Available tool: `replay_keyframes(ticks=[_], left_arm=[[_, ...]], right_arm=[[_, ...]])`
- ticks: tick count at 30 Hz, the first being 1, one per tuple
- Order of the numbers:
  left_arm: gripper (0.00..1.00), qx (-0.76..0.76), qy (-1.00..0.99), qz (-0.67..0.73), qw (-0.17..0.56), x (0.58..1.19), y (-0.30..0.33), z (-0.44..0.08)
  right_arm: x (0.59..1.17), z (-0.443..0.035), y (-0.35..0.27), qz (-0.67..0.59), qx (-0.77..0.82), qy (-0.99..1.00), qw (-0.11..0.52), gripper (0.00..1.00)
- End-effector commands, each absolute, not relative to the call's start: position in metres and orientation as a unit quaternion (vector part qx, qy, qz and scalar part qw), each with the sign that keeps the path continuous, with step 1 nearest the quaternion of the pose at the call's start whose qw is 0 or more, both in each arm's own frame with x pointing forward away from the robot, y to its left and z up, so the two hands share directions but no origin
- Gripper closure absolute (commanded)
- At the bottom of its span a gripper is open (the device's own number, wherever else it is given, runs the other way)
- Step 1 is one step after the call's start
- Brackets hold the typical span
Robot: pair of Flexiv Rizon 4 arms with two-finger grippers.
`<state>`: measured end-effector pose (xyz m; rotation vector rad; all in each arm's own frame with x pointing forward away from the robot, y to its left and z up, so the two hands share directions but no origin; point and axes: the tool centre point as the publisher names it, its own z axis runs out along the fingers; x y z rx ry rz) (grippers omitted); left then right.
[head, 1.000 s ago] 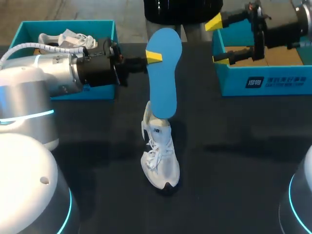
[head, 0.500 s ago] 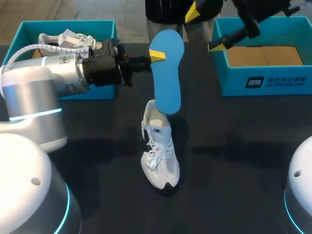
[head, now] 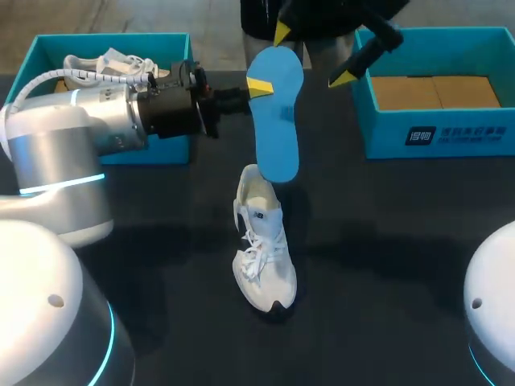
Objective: Take the shoe out of the shoebox, open the shoe tongue, remove and reinsert the insole, then place the shoe into the shoebox
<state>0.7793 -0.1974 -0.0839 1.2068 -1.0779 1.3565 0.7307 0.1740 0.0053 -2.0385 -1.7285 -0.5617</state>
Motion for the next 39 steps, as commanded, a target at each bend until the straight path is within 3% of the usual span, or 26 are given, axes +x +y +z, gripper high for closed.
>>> replay_keyframes(ticks=[1,16,39], left_arm=[[1.00,0.499,-0.444,0.556,0.494,0.782,-0.200,-0.085],[1.00,0.504,-0.444,0.551,0.496,0.785,-0.201,-0.090],[1.00,0.508,-0.439,0.556,0.491,0.791,-0.201,-0.090]], right_arm=[[0.742,0.007,0.185,-0.065,-0.742,-0.661,0.092,0.00],[0.747,0.027,0.183,-0.074,-0.735,-0.673,-0.017,0.00],[0.755,0.014,0.200,0.013,-0.732,-0.676,-0.091,0.00]])
